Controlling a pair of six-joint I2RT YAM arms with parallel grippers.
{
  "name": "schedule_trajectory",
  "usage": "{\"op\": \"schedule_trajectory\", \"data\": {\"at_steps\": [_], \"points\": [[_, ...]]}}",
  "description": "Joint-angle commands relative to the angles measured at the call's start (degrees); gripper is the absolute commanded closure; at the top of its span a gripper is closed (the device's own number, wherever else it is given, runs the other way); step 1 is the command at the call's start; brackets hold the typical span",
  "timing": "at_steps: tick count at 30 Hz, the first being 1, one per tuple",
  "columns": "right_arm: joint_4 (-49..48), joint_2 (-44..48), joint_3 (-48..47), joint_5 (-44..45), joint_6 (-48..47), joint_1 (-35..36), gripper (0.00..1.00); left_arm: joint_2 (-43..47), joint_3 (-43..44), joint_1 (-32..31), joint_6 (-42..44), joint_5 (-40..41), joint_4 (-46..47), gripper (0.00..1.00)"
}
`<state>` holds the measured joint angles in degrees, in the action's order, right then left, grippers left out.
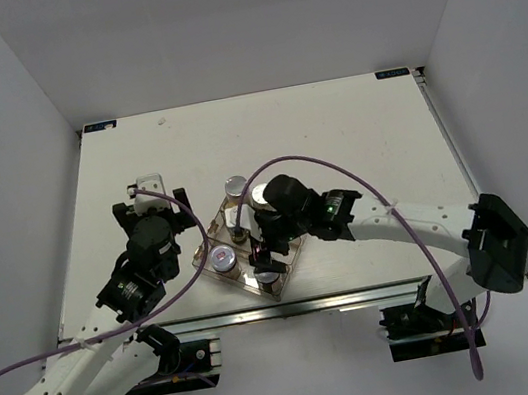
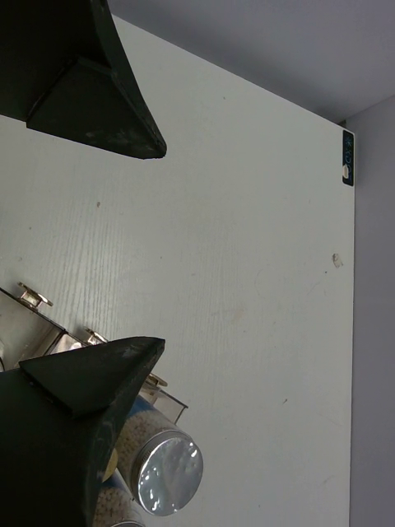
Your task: Organize the condiment bottles
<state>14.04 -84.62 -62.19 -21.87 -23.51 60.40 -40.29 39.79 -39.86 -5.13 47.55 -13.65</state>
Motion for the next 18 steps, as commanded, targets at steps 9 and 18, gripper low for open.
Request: {"op": "schedule_trajectory", "data": {"at_steps": [9, 18], "points": [[-2.69, 20.34, -0.22, 21.93, 5.31, -10.83, 0.11, -1.71, 2.99, 0.31, 1.78, -15.9, 5.3, 0.02], [-12.01, 34.34, 12.53, 35.05, 11.11, -15.39, 0.11, -9.44, 5.39, 0.39, 7.41, -23.03, 10.04, 0.02]]}}
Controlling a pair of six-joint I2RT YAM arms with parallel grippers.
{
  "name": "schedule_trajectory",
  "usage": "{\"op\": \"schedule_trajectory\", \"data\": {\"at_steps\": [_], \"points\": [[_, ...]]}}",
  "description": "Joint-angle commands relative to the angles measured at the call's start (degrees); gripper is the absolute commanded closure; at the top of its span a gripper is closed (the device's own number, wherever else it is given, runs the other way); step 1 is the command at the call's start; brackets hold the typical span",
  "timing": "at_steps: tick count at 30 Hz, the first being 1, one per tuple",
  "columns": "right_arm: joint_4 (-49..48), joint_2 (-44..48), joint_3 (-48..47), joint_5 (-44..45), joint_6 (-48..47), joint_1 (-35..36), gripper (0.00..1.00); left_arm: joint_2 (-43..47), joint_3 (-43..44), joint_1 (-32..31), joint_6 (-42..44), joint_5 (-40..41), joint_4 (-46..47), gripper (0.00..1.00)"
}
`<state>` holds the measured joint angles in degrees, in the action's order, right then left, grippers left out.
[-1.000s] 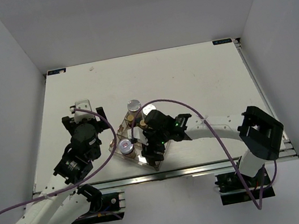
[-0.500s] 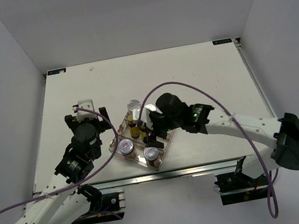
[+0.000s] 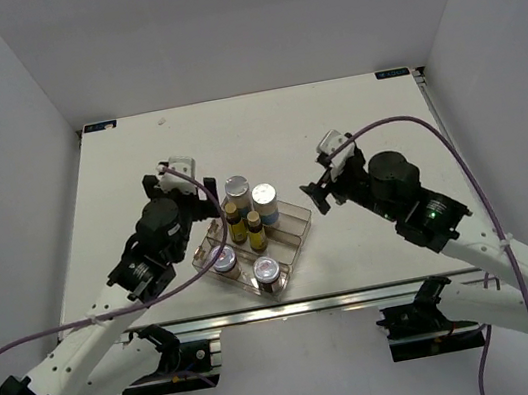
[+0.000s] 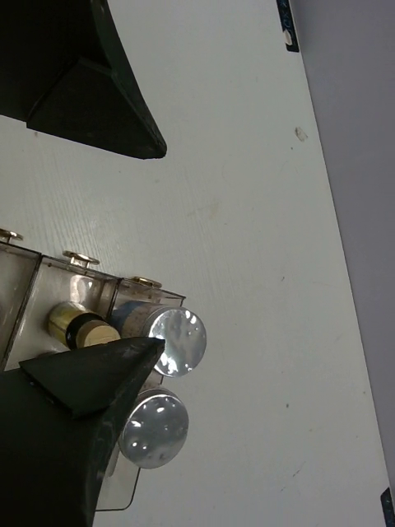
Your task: Organize the condiment bottles
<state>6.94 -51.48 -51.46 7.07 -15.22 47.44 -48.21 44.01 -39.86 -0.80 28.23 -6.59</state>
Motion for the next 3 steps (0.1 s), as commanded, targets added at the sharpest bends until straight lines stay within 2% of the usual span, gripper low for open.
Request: {"op": "schedule_trajectory", "data": {"at_steps": [1, 3], "points": [[-6.14, 2.08, 3.2, 4.2, 3.0, -5.05, 0.11, -2.58, 0.21, 0.39, 4.04, -4.05, 4.38, 0.02], [-6.32, 2.61, 4.34, 1.29, 4.23, -8.14, 0.11, -3.47, -0.76, 0.57, 4.4, -4.23, 5.27, 0.02]]}}
